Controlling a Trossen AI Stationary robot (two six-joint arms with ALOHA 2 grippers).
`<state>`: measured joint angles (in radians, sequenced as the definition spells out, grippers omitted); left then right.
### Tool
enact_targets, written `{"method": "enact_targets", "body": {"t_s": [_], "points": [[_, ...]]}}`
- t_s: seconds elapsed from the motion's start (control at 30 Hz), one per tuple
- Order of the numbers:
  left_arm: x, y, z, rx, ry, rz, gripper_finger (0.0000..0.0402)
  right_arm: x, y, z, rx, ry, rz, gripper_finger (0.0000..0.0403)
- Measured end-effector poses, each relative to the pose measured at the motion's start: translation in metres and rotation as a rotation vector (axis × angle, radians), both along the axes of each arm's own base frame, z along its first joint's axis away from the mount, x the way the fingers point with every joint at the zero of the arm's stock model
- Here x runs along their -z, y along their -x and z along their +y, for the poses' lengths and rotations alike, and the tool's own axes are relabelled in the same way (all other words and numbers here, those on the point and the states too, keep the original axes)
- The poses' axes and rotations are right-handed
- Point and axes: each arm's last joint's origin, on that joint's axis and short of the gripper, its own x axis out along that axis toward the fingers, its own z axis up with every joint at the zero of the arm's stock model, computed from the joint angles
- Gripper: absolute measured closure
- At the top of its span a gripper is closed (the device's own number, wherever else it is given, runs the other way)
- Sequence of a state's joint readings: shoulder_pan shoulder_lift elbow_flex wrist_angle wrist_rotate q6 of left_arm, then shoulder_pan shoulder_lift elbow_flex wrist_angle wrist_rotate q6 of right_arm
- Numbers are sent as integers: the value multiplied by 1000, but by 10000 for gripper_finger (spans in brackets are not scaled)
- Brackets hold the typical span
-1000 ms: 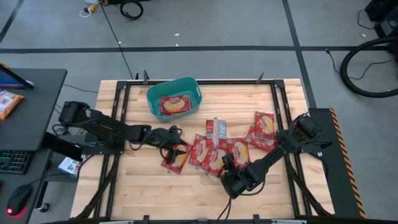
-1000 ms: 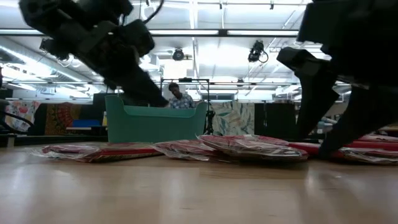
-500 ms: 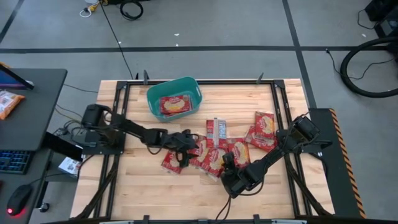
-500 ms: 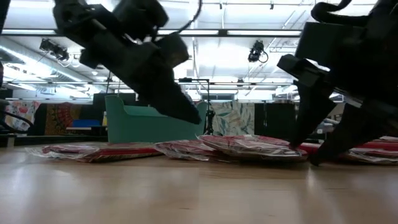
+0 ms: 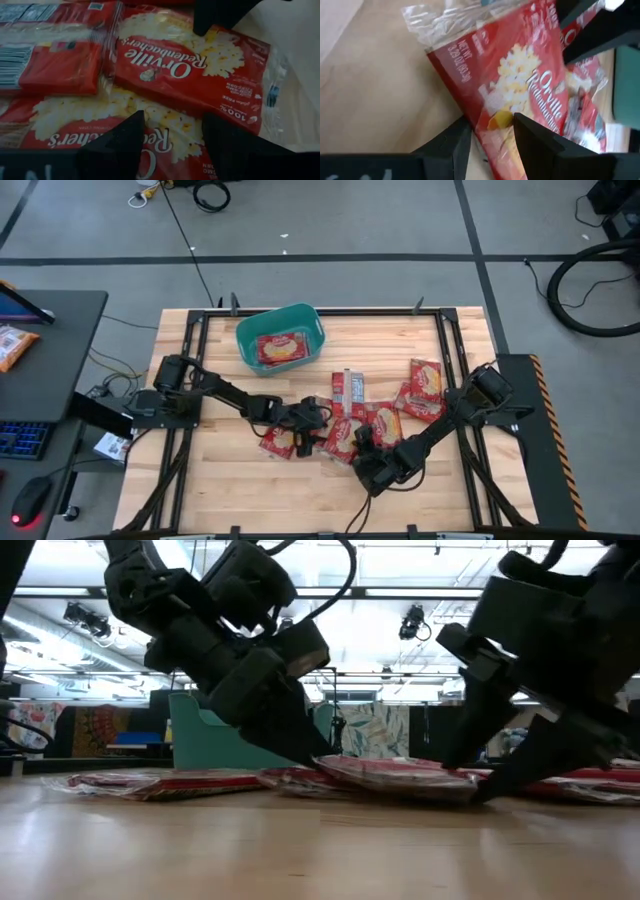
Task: Sort popcorn bags into baskets
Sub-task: Put the red popcorn bag into the green bin
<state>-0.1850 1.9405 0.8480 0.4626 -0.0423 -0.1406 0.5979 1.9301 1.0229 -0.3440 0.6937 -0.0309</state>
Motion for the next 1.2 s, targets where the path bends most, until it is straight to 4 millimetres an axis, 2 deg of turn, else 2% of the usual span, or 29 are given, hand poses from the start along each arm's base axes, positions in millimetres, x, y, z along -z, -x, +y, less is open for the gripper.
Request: {"method": "enact_targets", "body": {"t_s": [0.2,0.37,0.47,0.57,0.67,0.73,0.87,1.07,1.2], "points": [[-1,1,-1,11,0,6,196,-2,-9,-3,-32,1,-35,269],[0,1,-1,19,-3,18,196,-3,-10,-2,-34,-1,-43,323],[-7,5,-1,51,-21,52,196,-4,-10,1,-40,-11,-57,359],[-25,12,-1,88,-52,91,196,-6,-11,3,-50,-6,-55,382],[-58,21,2,75,-104,54,196,-15,-16,8,-69,4,-52,382],[-77,33,3,45,-158,55,196,-24,-20,11,-65,7,-56,376],[-115,58,0,-32,-256,-65,197,-43,-32,13,-41,14,-64,363],[-134,100,-3,-95,-285,-208,210,-71,-48,11,-13,21,-82,373],[-136,120,2,-137,-257,-233,217,-88,-61,4,6,59,-119,375]]}}
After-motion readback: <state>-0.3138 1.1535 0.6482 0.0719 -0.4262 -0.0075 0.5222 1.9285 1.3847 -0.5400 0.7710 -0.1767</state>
